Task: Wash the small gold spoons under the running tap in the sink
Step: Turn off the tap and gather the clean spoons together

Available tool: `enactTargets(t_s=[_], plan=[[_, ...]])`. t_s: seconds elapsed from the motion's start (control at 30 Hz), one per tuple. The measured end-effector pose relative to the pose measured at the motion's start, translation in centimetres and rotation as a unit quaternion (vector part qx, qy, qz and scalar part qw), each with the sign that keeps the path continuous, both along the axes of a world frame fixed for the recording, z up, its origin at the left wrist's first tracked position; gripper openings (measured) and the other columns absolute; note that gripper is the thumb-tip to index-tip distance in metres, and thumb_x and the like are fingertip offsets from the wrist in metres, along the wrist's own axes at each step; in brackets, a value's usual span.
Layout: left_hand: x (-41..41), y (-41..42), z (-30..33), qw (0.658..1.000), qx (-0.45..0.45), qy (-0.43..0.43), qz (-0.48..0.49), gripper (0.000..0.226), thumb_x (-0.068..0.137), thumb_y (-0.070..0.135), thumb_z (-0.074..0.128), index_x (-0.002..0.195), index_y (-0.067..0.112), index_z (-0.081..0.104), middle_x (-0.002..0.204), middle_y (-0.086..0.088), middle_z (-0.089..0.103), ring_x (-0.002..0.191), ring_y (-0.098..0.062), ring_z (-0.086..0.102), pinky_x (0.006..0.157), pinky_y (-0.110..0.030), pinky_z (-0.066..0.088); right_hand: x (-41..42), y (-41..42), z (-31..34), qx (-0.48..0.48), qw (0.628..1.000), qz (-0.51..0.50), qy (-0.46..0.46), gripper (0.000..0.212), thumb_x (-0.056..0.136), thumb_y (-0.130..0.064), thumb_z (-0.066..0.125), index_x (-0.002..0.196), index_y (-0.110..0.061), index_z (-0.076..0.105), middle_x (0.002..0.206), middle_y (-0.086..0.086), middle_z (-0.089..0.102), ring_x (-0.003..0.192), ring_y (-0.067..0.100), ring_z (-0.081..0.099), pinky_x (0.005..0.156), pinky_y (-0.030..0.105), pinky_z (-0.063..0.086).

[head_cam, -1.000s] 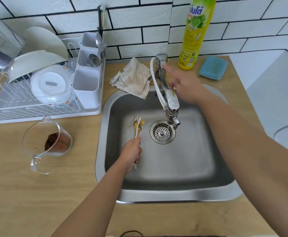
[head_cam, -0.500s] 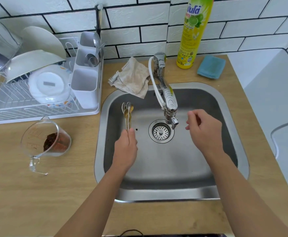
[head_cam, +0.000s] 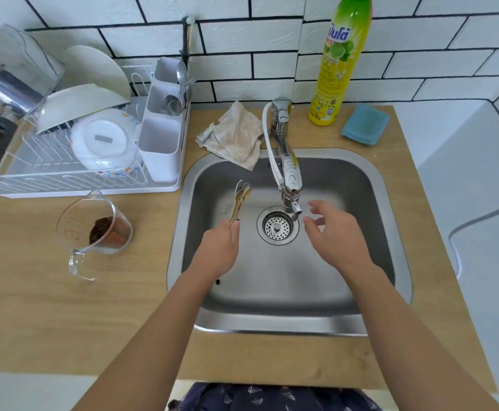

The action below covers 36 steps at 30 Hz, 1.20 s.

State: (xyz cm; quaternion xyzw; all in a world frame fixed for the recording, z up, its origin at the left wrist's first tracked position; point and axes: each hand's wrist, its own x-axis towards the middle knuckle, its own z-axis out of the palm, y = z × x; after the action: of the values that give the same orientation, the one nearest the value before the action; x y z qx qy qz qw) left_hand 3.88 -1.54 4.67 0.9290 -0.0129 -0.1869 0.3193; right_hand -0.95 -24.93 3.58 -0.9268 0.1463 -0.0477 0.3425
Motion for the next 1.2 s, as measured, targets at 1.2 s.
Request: enactTargets(t_s=[1.2], plan=[[-1.5, -0.5, 0.0, 0.988, -0.013, -0.143, 0.058, 0.031, 0.107, 0.037, 0.031, 0.078, 0.027, 0.039, 0.064, -0.006, 0.056, 0.058, -0.027, 0.055, 0.047, -0.035, 0.035, -1.6, 0.3, -0.8, -0.023, 0.998, -0.054, -0.026, 0.040, 0.099, -0.033, 0.059, 0.136, -0.017, 0.059, 0.133, 0.004, 0.065, 0.120, 0.025, 0.061, 0.096, 0.038, 0.048]])
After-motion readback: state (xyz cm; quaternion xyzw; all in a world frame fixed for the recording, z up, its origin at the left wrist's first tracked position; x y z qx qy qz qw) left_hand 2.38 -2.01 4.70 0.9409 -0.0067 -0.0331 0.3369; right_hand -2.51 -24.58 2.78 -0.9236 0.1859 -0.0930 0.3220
